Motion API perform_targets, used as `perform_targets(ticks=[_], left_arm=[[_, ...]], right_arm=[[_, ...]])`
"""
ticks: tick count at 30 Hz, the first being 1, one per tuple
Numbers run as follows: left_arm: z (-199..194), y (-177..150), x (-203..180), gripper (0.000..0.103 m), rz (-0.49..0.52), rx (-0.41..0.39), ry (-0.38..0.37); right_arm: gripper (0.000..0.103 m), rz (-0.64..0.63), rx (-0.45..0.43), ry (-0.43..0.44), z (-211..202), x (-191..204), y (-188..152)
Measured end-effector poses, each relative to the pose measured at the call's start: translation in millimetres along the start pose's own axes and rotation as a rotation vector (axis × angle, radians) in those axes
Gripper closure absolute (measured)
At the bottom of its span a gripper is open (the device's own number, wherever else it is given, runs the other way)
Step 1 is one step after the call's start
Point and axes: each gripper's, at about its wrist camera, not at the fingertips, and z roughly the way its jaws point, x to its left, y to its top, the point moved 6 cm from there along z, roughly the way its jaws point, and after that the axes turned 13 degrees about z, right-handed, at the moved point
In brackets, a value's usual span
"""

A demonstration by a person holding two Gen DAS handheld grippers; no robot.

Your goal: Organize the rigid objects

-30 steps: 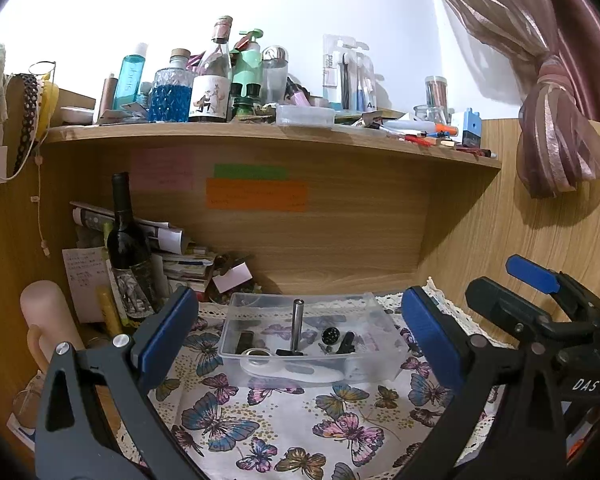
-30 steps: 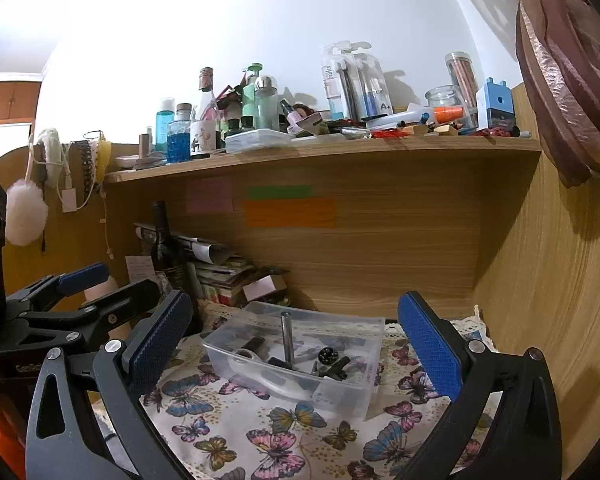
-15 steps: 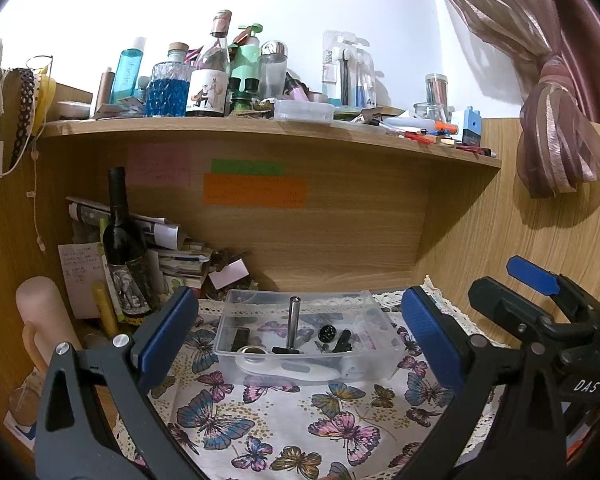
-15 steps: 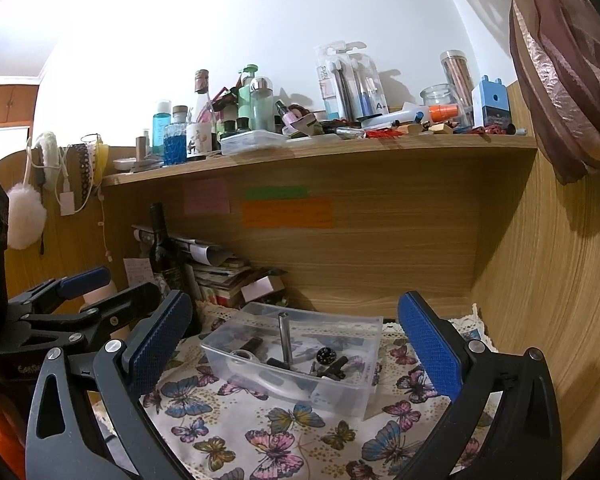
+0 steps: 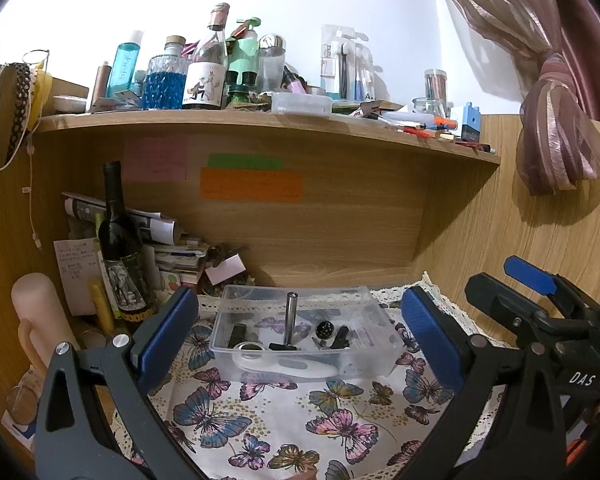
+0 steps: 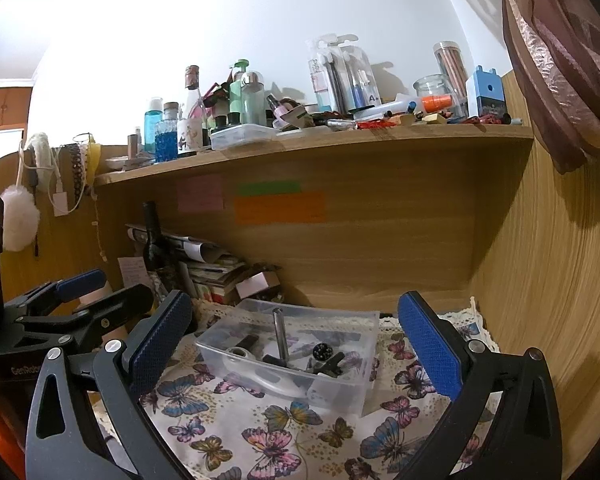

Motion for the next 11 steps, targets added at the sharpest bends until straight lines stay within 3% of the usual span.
perform_targets(ticks=[11], left_arm=[[5.9,-2.7,4.1,0.0,-0.002,0.008,-0.008]], right_arm=[[0.0,0.015,0.004,-0.015,3.3,-2.7,-1.6]])
